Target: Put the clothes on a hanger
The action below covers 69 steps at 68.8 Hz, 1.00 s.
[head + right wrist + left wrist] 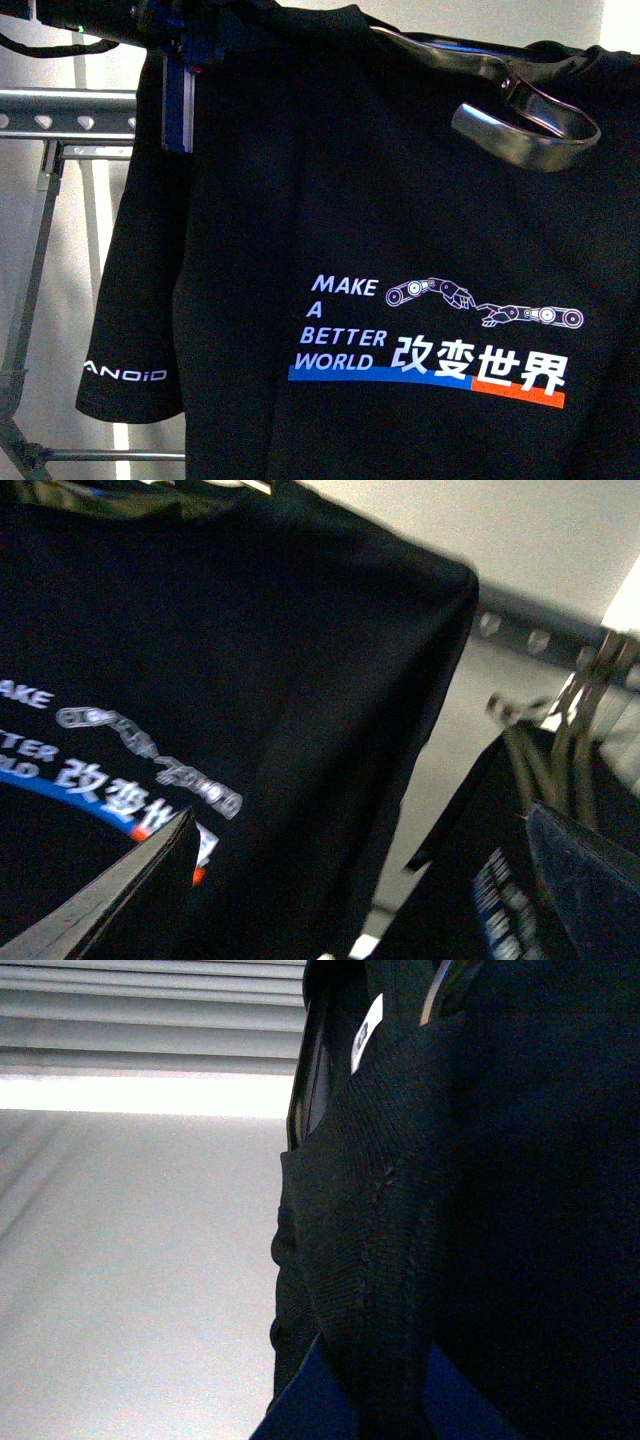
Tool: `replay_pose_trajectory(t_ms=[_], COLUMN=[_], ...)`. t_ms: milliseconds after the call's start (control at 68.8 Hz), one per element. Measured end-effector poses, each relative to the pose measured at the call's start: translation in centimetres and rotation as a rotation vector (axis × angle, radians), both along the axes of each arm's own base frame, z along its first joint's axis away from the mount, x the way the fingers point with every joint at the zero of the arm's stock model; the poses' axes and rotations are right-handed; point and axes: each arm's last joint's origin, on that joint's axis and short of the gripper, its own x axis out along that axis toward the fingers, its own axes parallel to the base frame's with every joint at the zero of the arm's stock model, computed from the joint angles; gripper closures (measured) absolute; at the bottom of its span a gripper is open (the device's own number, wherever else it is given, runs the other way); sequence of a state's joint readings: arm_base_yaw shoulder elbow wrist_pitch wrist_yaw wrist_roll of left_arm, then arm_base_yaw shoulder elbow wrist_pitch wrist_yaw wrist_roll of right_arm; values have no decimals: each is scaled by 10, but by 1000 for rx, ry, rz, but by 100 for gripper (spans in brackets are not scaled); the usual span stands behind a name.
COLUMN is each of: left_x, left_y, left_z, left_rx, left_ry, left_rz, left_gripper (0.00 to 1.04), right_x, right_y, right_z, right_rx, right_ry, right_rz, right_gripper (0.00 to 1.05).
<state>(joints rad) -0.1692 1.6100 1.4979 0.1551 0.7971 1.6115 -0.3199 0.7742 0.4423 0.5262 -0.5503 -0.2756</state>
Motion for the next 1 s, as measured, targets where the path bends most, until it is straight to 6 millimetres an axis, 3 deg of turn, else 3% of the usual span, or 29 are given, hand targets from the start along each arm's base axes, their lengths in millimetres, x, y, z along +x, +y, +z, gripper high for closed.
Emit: replay_pose_trajectory(t_ms=[102,378,683,1002], left_x=[0,0,0,0], left_y=[0,0,0,0], left_z=[0,0,0,0], left_rx=[1,1,1,1], left_ry=[-1,-1,-2,-2], left_rz=[0,1,0,2], left_gripper=[101,101,101,101], right_x=[36,103,144,177], right_y=[8,15,14,16], right_z=[18,42,66,68], right_rx=[-454,-967,-1051,-1052], right_ry=[-240,-356,-353,-323], right_rz=[22,-52,-105,-131], right_gripper=[7,7,7,7])
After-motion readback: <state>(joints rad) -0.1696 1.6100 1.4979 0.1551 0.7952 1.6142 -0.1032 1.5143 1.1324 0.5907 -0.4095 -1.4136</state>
